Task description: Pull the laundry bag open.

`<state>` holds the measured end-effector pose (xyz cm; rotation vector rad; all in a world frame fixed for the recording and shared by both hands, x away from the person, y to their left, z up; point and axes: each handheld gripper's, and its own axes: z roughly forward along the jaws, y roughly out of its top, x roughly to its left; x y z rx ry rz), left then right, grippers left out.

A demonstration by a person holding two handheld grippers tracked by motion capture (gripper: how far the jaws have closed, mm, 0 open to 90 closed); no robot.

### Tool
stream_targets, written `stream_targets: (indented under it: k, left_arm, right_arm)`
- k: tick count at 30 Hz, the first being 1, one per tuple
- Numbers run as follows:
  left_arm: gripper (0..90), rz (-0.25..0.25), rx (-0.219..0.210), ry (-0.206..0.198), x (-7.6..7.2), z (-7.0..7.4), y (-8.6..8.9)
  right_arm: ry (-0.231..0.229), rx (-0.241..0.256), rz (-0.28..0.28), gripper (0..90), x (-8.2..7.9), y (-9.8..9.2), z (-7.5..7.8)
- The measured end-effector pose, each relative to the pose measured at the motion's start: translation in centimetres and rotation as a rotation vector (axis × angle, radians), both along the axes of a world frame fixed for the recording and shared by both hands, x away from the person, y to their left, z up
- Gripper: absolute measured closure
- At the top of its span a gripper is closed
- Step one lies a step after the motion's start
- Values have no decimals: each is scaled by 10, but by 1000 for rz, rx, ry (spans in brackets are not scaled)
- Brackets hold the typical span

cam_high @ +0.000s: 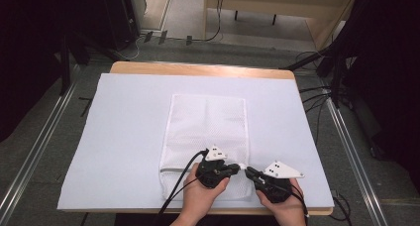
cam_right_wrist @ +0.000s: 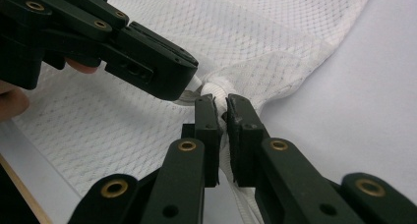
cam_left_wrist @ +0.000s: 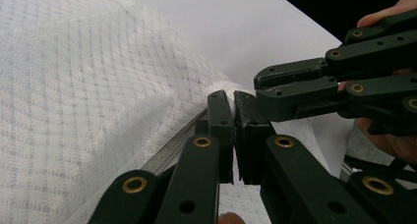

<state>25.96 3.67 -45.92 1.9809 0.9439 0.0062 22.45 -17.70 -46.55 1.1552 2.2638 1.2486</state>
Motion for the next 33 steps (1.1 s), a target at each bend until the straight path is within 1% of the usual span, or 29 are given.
stream_targets:
  k: [4,7,8,9,13,14,17,19,21,23,24,26,27,28,31,32,33]
  left_arm:
    - [878,-2,3,0,0,0,0]
    - [879,-3,5,0,0,0,1]
    - [879,-4,13,-4,0,0,1]
    - [878,-6,7,-2,0,-1,1]
    - [879,-11,13,0,-1,0,3]
    - [879,-11,26,-7,-1,0,4]
    - [879,-9,15,-3,-1,-1,7]
    - [879,-8,22,-3,-2,-1,8]
    - [879,-11,15,-1,-1,-1,9]
    - [880,-4,23,-2,-1,-2,11]
    - [880,1,32,-1,-1,-2,12]
    - [880,15,32,3,-1,-3,16]
    - [880,25,44,0,-1,-4,19]
    - [880,34,53,-4,-1,-4,22]
    - [881,58,58,1,0,-5,34]
    - [880,64,70,-3,-1,-4,41]
    - [880,64,70,-3,-1,-4,41]
  right_arm:
    - [-1,-17,3,876,-1,1,1]
    - [1,-17,4,881,0,1,2]
    - [0,-18,5,884,0,1,2]
    - [-3,-22,5,885,0,1,2]
    - [-8,-21,7,888,-1,2,4]
    - [-11,-23,9,888,-1,2,4]
    - [-10,-23,7,890,-2,2,5]
    - [-11,-24,8,890,-2,3,6]
    - [-15,-29,9,891,-2,3,6]
    - [-17,-33,10,892,-2,4,7]
    - [-18,-34,7,893,-3,3,8]
    - [-18,-30,1,894,-3,1,9]
    - [-18,-27,-4,894,-3,0,10]
    - [-20,-26,-9,894,-3,-1,10]
    - [-18,-20,-22,894,-2,-6,10]
    - [-11,-18,-25,895,-2,-8,10]
    - [-11,-18,-25,895,-2,-8,10]
